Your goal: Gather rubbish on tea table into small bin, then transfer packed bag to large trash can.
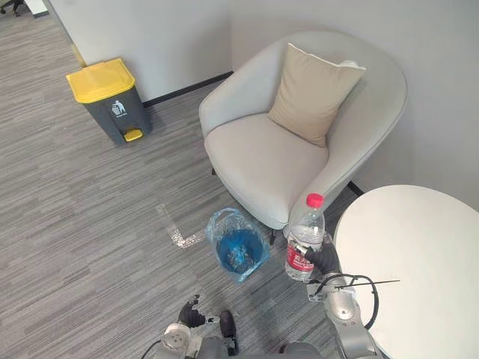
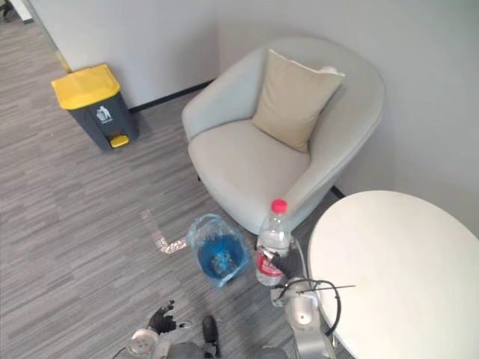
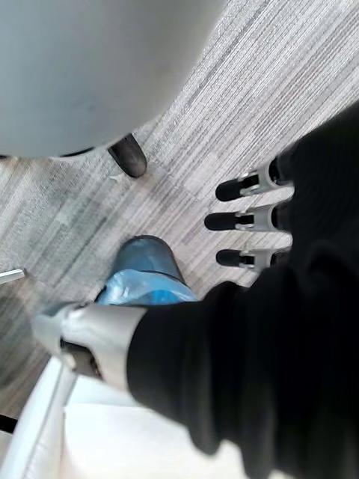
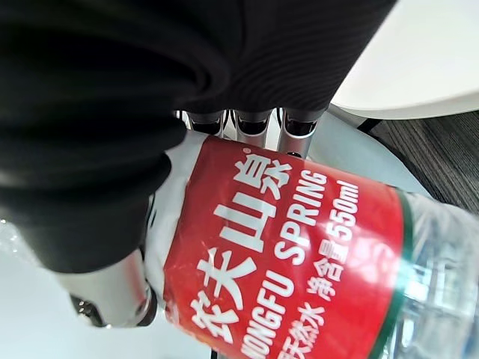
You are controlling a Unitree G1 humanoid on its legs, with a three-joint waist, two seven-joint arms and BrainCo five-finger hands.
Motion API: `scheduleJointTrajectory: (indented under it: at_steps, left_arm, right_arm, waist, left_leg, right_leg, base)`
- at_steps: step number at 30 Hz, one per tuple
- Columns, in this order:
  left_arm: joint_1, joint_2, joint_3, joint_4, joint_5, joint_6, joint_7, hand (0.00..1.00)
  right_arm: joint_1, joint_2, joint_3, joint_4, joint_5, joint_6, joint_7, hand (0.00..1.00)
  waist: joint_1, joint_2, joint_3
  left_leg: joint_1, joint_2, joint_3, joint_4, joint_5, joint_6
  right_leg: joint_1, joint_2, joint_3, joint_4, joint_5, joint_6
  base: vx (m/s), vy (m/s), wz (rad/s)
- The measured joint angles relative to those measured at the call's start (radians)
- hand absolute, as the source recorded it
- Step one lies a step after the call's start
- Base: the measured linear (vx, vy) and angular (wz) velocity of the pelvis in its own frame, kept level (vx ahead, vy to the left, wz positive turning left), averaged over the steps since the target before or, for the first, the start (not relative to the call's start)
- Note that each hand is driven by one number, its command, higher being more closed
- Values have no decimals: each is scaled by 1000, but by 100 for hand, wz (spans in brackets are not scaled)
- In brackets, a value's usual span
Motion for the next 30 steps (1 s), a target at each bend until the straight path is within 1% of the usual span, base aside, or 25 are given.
scheduleJointTrajectory:
  at_steps: [1,2,3,4,5,7,8,9,10,11,13,14,15,17,18,19,20,25,26,27,28,29,30]
  left_arm:
    - [0,0,-1,2,-1,0,0,0]
    - [0,6,-1,8,-2,-1,2,0]
    - [1,13,1,12,-4,0,4,0]
    - [1,18,1,12,-12,0,10,0]
    - [0,18,3,12,-12,0,15,0]
    - [-1,19,11,15,-20,0,20,0]
    - [0,19,13,15,-20,-1,20,0]
    - [0,20,14,14,-20,-2,20,0]
    - [1,19,31,14,-20,-3,19,0]
    - [-1,17,46,15,-21,-1,21,0]
    - [8,-6,61,15,-22,-2,21,0]
    - [12,-10,66,15,-22,-2,21,0]
    - [16,-19,78,16,-22,-1,21,0]
    - [16,-21,78,19,-21,0,20,0]
    - [16,-21,78,23,-21,0,20,0]
    - [16,-21,77,24,-20,0,19,0]
    - [16,-19,77,24,-19,0,17,0]
    - [15,-17,77,31,-19,-1,18,0]
    - [12,-17,76,31,-20,-1,19,0]
    - [0,-17,76,31,-21,-2,19,0]
    - [-8,-19,76,31,-21,-3,20,0]
    - [-22,-20,76,31,-23,-3,21,0]
    - [-51,-20,77,31,-40,-3,23,0]
  right_arm:
    - [0,-1,0,3,-1,0,0,100]
    - [3,-2,0,10,-6,6,0,100]
    - [3,-2,0,18,-9,7,0,100]
    - [8,0,4,24,-26,7,0,100]
    - [9,-1,10,24,-27,7,1,100]
    - [11,-2,20,24,-28,7,3,100]
    - [11,-3,22,24,-27,7,5,100]
    - [10,-3,24,24,-27,7,7,100]
    - [11,-4,28,24,-27,8,8,100]
    - [9,-6,28,24,-26,8,9,100]
    - [12,-27,29,24,-25,9,11,100]
    - [12,-31,29,23,-25,9,13,100]
    - [12,-33,26,23,-24,9,16,100]
    - [9,-35,25,21,-24,9,19,100]
    - [7,-35,24,21,-25,9,19,100]
    - [8,-35,24,21,-25,9,20,100]
    - [7,-34,25,21,-28,9,21,100]
    - [-19,-39,42,37,-35,8,23,100]
    - [-48,-42,53,60,-36,6,22,100]
    - [-108,-53,79,112,-36,7,22,100]
    - [-135,-68,89,130,-37,7,22,100]
    - [-167,-77,100,146,-37,6,22,100]
    - [-222,-93,111,164,-37,6,20,100]
  waist:
    - [0,3,1]
    - [-4,12,-3]
    - [-13,10,1]
    - [-22,9,6]
    - [-23,10,7]
    - [-24,16,11]
    - [-23,9,7]
    - [-21,-1,4]
    - [-21,-18,-6]
    - [-17,-28,-11]
    - [-19,-1,-9]
    - [-17,2,-11]
    - [-16,16,-17]
    - [-17,20,-21]
    - [-16,24,-23]
    - [-17,25,-24]
    - [-16,23,-24]
    - [-17,24,-20]
    - [-18,26,-11]
    - [-17,35,6]
    - [-15,42,17]
    - [-12,52,37]
    - [-3,66,72]
  left_leg:
    - [-1,2,-1,0,0,0]
    - [10,4,-19,1,0,1]
    - [21,9,-43,7,-1,2]
    - [24,26,-60,12,-1,2]
    - [23,33,-70,15,-1,2]
    - [9,58,-109,39,-1,-5]
    - [-5,58,-118,54,-3,-10]
    - [-17,50,-129,66,-6,-15]
    - [-38,35,-141,89,-11,-22]
    - [-50,23,-161,109,-16,-27]
    - [-40,39,-179,108,-16,-37]
    - [-40,42,-183,106,-16,-38]
    - [-33,53,-193,102,-14,-42]
    - [-22,65,-205,91,-18,-52]
    - [-18,71,-206,90,-17,-60]
    - [-15,77,-209,90,-18,-61]
    - [-13,83,-209,90,-21,-65]
    - [-2,89,-209,80,-22,-65]
    - [-8,90,-208,87,-22,-65]
    - [-46,95,-209,134,-43,-70]
    - [-73,98,-209,166,-60,-67]
    - [-104,101,-209,201,-75,-65]
    - [-174,101,-209,261,-88,-63]
  right_leg:
    - [-26,-3,12,57,4,-5]
    - [-85,-6,51,186,19,-34]
    - [-122,2,87,250,15,-66]
    - [-134,27,113,253,-23,-54]
    - [-140,40,118,237,-35,-50]
    - [-148,81,139,125,-37,-41]
    - [-142,86,145,58,-26,-41]
    - [-144,84,152,15,-14,-49]
    - [-145,72,152,-33,-10,-52]
    - [-136,68,155,-57,14,-52]
    - [-108,79,122,-93,19,-56]
    - [-102,83,116,-103,26,-56]
    - [-72,93,94,-140,45,-56]
    - [-41,106,76,-177,71,-55]
    - [-31,112,73,-188,86,-70]
    - [-20,120,69,-196,92,-74]
    - [-11,128,67,-213,99,-75]
    - [-6,134,80,-211,109,-63]
    - [-12,134,81,-206,117,-64]
    - [-38,134,81,-187,126,-62]
    - [-58,134,81,-170,127,-61]
    - [-82,134,81,-148,127,-61]
    - [-145,128,81,-102,126,-62]
  base:
    - [-93,36,-2]
    - [-24,17,24]
    - [10,-14,53]
    - [46,-45,54]
    - [34,-61,52]
    - [30,-75,50]
    - [28,-84,54]
    - [44,-100,59]
    - [80,-168,66]
    - [101,-180,71]
    - [114,-141,42]
    - [148,-108,23]
    - [122,-85,20]
    - [179,-102,15]
    - [207,-97,4]
    - [251,-100,-2]
    - [206,-76,-2]
    - [149,-32,-1]
    - [57,13,-1]
    - [0,0,0]
    - [-3,33,4]
    - [-58,49,5]
    - [-74,50,5]
